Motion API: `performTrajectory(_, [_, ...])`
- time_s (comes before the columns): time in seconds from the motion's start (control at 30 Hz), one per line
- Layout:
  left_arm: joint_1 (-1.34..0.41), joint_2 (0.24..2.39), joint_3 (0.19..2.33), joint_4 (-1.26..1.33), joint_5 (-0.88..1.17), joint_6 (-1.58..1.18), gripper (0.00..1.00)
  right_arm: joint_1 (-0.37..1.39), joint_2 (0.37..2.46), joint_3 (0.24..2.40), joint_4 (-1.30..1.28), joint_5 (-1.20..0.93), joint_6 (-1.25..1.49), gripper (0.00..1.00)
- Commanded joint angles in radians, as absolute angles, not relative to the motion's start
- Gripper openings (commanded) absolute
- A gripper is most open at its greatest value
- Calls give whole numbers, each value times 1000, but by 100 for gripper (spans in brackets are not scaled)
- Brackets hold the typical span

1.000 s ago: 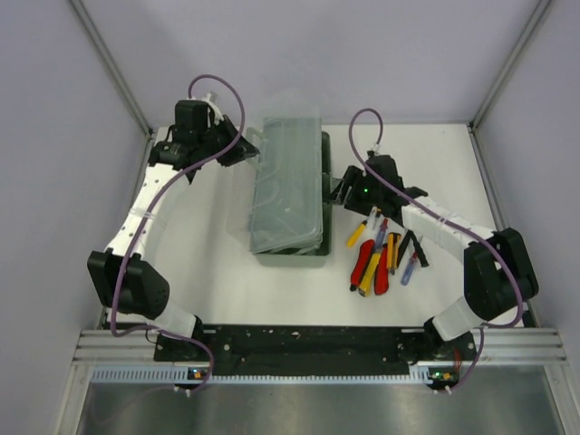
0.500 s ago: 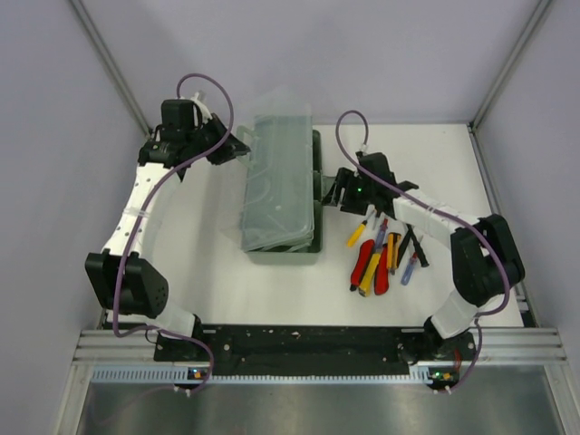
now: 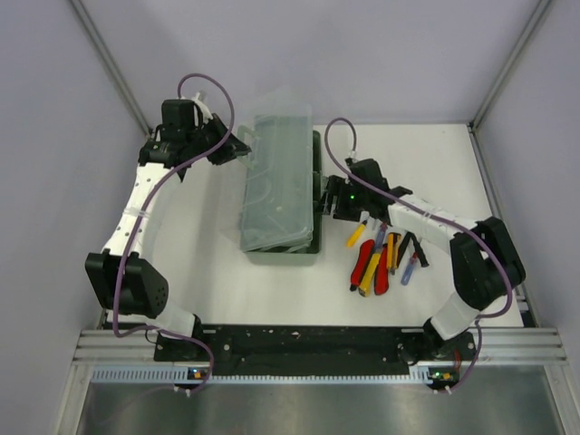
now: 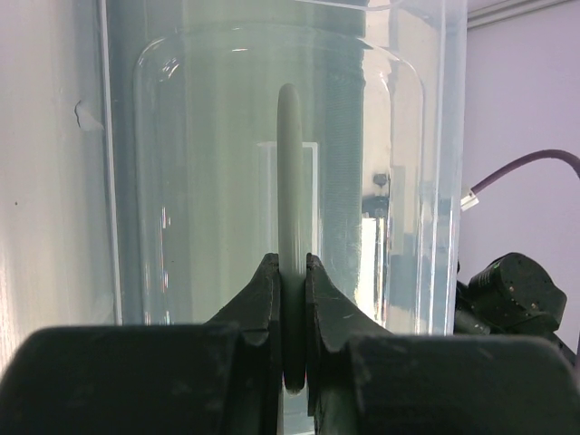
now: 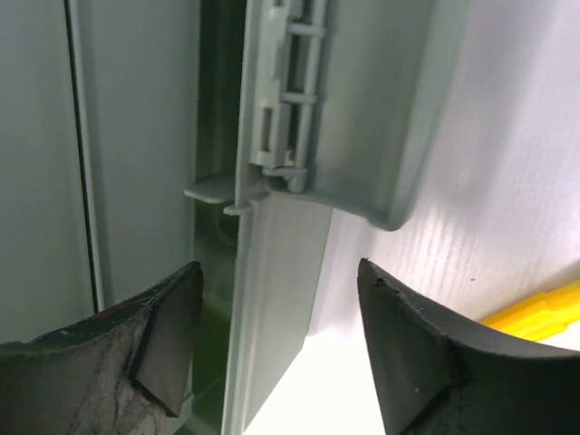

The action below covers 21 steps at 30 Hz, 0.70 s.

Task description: Pack the tool kit

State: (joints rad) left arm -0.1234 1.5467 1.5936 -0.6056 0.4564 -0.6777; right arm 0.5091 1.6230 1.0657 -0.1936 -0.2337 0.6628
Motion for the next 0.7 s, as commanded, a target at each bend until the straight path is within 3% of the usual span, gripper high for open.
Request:
performTrajectory(0.0, [-114,1491,1674,-411,535,-721,0,555,1640,1100,-196,-204,660,64])
performTrajectory(0.13, [-98,1497,1687,-397,580,-687,0,558,1657,1111,-255,-99,684,40])
performTrajectory(0.23, [-86,1508,1741,-443,606,-600,0,549,1635,1100,-264,-5,713,33])
performTrajectory(0.4, [-14,1516,1792,-515,638,-499,0,509,1591,1078,-268,81,758,27])
performTrajectory(0.67, [121,1509,1677,-503,712,-433,0,477,1559,1092,-279,147,770,25])
